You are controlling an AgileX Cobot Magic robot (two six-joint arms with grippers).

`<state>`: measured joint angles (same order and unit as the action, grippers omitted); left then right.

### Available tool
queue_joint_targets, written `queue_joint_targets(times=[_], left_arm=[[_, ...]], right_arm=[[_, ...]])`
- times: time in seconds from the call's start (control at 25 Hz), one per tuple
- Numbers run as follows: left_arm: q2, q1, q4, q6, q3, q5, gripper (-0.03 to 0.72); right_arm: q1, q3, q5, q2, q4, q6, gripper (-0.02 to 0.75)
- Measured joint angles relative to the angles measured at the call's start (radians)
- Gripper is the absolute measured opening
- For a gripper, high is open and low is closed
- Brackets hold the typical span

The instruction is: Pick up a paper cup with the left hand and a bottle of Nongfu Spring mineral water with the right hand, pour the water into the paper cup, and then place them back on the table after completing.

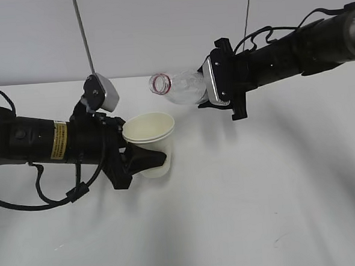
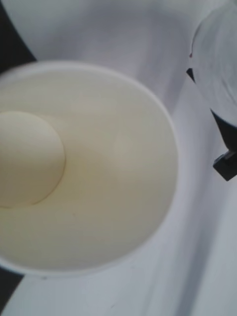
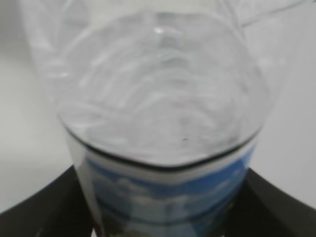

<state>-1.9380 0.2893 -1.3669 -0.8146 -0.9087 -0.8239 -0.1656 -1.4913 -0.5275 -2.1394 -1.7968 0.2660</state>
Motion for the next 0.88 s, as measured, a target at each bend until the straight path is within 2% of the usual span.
queue_joint_targets(times=[0.2,0.52,0.88], left_arm=[[-0.013,0.0,-0.019,0.001,0.0,-0.002,0.368],[-0.059,0.0,0.043,0.062,-0.002,-0.014,0.368],[-0.059,0.0,0.042,0.072,-0.032,-0.031,0.368]], right_arm=[[0.0,-0.026,0.0,-0.001,0.0,-0.003,0.48],[-0.002,-0.053,0.0,-0.001,0.0,-0.03,0.479],[-0.004,-0.054,0.026,-0.001,-0.024,-0.097,0.479]])
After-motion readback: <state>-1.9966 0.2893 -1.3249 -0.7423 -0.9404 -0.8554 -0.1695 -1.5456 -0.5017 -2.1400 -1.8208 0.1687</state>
